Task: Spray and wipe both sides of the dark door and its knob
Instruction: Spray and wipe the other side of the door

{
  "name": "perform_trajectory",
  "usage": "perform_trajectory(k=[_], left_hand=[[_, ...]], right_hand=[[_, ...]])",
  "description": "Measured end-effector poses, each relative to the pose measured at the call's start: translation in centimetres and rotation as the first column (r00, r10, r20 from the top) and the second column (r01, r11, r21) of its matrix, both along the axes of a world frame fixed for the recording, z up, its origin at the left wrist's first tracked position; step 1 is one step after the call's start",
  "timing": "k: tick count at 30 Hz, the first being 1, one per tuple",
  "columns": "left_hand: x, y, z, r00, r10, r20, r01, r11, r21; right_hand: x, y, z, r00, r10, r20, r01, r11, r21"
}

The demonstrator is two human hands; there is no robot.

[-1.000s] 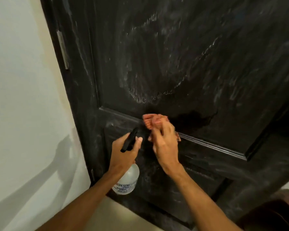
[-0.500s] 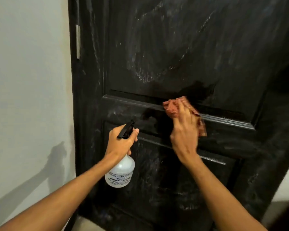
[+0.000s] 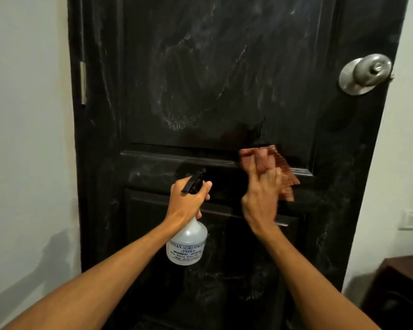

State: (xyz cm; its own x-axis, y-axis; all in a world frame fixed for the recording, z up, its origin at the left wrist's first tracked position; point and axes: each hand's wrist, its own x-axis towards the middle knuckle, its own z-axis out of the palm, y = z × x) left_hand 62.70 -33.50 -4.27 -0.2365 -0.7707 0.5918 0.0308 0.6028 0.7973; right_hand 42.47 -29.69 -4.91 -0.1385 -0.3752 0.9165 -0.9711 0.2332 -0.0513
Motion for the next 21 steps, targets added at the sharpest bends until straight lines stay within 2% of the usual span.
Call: perform_trajectory(k=[3,5,7,8,9,10,11,14,16,18,19,21], left_hand=[[-0.4,-0.3,0.5,1.000,0.009,-0.008,-0.009,1.000,-0.005],[-0.7,-0.3,0.8,1.000,0.024,-0.016,-0.024,1.000,-0.017],[-1.7,-0.4,0.6,1.000,-0.004,0.004,0.004,1.000,-0.026],[-2.1,-0.2,0.4,1.000,-0.012,0.015,0.012,0.999,-0.033],[-2.6,-0.1,0.3,1.000,-0.016,0.026,0.017,0.999,-0.040],[-2.9,0.0,0.2,0.999,-0.018,0.031,0.019,0.999,-0.040],[-3.3,0.2,0.1,0.999,-0.023,0.029,0.024,0.999,-0.038],[-4.1,0.4,0.0,0.999,-0.038,0.024,0.038,0.999,-0.028],[-5.0,1.0,-0.2,0.999,-0.040,0.019,0.041,0.999,-0.025],[-6.0,1.6,-0.4,0.998,-0.054,0.013,0.054,0.998,-0.022],[-6.6,1.9,-0.6,0.997,-0.073,0.018,0.073,0.997,-0.021],[-7.6,2.4,-1.0,0.994,-0.104,0.017,0.104,0.994,-0.028]], right_hand=[[1.7,-1.6,-1.2,0.949,0.166,-0.267,-0.101,0.965,0.241],[0.3,-0.5,-0.3,0.950,0.155,-0.270,-0.092,0.968,0.232],[-3.4,1.5,-0.3,0.994,0.015,-0.110,-0.010,0.999,0.039],[-5.0,2.5,-0.7,0.999,-0.038,0.033,0.041,0.996,-0.077],[-6.1,3.3,-1.2,0.986,-0.067,0.154,0.093,0.980,-0.174],[-6.1,3.5,-1.7,0.974,-0.079,0.210,0.125,0.969,-0.212],[-5.5,3.1,-2.2,0.980,-0.071,0.185,0.110,0.972,-0.208],[-2.2,0.6,-3.1,0.983,0.082,-0.161,-0.072,0.995,0.070],[-2.7,0.7,-3.3,0.956,0.128,-0.264,-0.083,0.981,0.176],[-5.4,2.1,-3.5,0.978,0.094,-0.187,-0.082,0.994,0.074],[-7.1,3.2,-3.9,0.995,0.044,-0.093,-0.047,0.998,-0.038],[-10.1,5.1,-4.8,0.982,-0.004,0.188,0.056,0.961,-0.270]])
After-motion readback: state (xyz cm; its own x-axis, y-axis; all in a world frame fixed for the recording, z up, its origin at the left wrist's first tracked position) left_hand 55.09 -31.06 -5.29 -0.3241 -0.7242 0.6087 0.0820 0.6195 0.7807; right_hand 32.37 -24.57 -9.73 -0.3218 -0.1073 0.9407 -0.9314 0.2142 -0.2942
